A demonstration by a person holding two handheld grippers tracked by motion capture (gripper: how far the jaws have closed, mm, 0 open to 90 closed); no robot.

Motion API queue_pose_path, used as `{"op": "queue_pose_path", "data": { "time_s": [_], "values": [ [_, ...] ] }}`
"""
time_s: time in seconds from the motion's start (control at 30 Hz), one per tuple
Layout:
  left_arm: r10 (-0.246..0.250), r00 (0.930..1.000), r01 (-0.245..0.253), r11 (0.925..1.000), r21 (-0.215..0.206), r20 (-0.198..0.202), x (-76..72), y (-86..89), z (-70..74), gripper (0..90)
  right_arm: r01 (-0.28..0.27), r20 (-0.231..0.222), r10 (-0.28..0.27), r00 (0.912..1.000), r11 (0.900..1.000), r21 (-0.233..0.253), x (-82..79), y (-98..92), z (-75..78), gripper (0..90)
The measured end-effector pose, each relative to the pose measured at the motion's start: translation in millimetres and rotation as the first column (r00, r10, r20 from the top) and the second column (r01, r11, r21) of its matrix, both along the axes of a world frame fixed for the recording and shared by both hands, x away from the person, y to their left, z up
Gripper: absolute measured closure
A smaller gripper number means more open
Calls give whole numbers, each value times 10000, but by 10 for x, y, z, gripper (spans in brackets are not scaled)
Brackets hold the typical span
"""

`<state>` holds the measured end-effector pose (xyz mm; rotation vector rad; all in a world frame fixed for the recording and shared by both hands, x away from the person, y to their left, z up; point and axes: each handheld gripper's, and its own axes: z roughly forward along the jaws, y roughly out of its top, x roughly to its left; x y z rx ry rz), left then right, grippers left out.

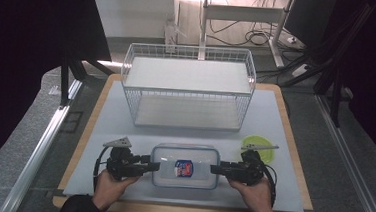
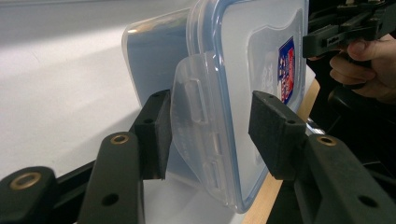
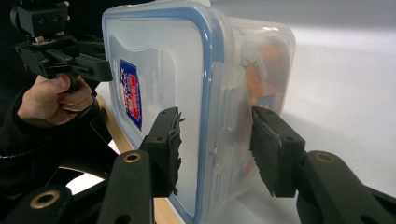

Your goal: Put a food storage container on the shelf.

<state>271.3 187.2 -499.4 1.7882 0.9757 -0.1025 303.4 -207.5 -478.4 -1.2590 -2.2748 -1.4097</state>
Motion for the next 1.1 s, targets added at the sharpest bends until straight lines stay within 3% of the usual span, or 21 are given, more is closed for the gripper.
{"op": "queue_pose_path", "data": {
  "time_s": [0.13,0.47,0.83,1.1],
  "values": [
    [-7,9995,9,10000,-57,331,37,11,119,512,-1,471,-6,9989,9999,142,22,-2,107,542],
    [49,9971,-49,10000,-6,766,123,32,336,513,54,791,-95,9968,9987,513,110,-3,250,543],
    [144,9934,-125,9998,-169,1137,262,74,581,512,151,1416,-235,9896,9981,601,250,45,560,542],
    [241,9892,-218,9996,-173,1448,401,96,874,513,157,1632,-294,9861,9963,849,428,66,852,542]
  ]
}}
